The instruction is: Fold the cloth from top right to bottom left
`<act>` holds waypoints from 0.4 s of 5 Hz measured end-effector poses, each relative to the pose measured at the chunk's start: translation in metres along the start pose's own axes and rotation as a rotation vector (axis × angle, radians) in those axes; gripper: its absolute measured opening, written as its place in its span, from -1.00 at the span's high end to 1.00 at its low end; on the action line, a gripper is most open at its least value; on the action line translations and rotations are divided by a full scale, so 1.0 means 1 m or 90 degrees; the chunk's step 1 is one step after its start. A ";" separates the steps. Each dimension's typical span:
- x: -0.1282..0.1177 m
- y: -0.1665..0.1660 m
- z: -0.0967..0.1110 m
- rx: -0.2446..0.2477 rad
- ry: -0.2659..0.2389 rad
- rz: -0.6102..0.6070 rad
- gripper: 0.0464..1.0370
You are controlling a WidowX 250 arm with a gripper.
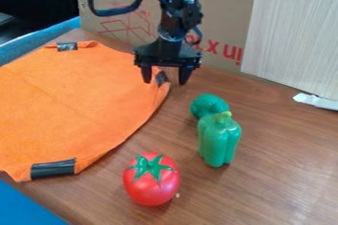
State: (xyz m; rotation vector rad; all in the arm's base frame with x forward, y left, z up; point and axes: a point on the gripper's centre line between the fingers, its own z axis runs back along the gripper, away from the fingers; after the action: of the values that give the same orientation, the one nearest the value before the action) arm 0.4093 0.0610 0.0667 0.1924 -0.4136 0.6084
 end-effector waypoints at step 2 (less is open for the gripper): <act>0.001 0.007 -0.007 -0.005 0.007 0.022 0.37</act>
State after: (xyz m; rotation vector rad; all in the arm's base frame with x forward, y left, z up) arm 0.4083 0.0690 0.0612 0.1751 -0.4090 0.6412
